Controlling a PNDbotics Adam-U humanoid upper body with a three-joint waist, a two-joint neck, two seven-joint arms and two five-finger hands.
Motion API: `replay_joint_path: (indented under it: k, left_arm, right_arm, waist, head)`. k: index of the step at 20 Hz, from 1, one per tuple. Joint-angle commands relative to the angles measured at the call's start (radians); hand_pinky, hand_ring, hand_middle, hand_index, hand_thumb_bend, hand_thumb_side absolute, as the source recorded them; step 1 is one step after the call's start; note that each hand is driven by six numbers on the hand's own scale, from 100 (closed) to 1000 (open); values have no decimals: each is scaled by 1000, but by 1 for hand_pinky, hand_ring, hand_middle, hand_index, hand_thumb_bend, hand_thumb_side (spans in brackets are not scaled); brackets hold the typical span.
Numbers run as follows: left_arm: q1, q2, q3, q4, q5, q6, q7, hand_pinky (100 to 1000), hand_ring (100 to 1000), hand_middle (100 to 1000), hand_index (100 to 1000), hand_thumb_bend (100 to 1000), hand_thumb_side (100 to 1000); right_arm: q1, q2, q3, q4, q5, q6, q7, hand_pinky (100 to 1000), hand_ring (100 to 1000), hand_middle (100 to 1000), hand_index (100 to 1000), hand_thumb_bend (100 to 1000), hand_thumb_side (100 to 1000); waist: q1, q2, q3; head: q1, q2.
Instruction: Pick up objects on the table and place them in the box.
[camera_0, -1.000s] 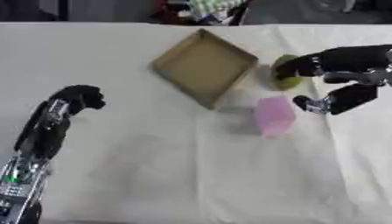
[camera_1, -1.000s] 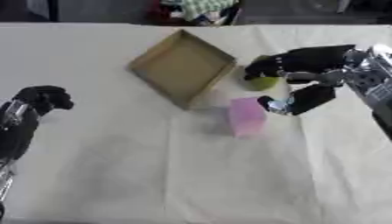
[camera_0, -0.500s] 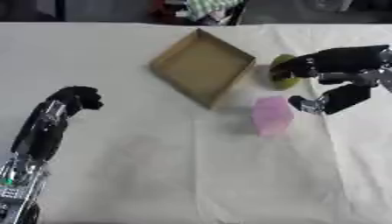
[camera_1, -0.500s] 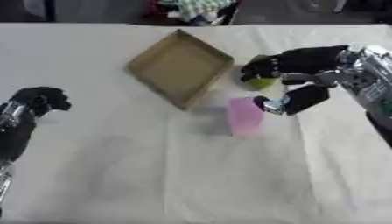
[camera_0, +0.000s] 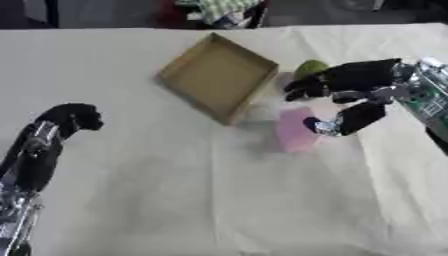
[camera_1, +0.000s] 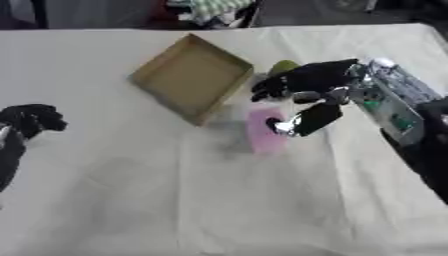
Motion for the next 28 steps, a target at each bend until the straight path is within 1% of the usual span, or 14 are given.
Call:
replay_joint_path:
  k: [1, 8, 14, 20, 28]
  left_arm:
    - [-7, 24, 2, -14, 0, -1, -3, 699, 642, 609, 743, 100, 1000]
    - [-8, 23, 2, -13, -1, -1, -3, 700, 642, 609, 743, 100, 1000]
    - [-8, 23, 2, -13, -1, -2, -3, 700, 642, 609, 743, 100, 1000]
    - [-7, 23, 3, -13, -1, -2, -3, 700, 642, 609, 743, 100, 1000]
    - [-6, 23, 5, -13, -1, -2, -2, 700, 643, 609, 743, 100, 1000]
  right_arm:
    - [-11, -10, -10, 14, 52, -46, 20, 878, 1000, 1000, 1000, 100, 1000]
    - [2, 1, -29, 84, 138, -58, -24, 881, 1000, 1000, 1000, 100, 1000]
    - [6, 12, -39, 121, 176, -59, -58, 879, 1000, 1000, 1000, 100, 1000]
    - [2, 14, -43, 107, 176, -57, -73, 879, 1000, 1000, 1000, 100, 1000]
    - [-1, 10, -39, 45, 180, -50, -71, 882, 1000, 1000, 1000, 100, 993]
  waist:
    - [-1, -16, 1]
    - [1, -17, 0]
    - [3, -17, -2]
    - [3, -18, -3]
    - [1, -19, -4]
  head:
    - [-2, -5]
    - [-5, -6]
    - [-6, -6]
    - [-7, -7]
    - [-11, -7]
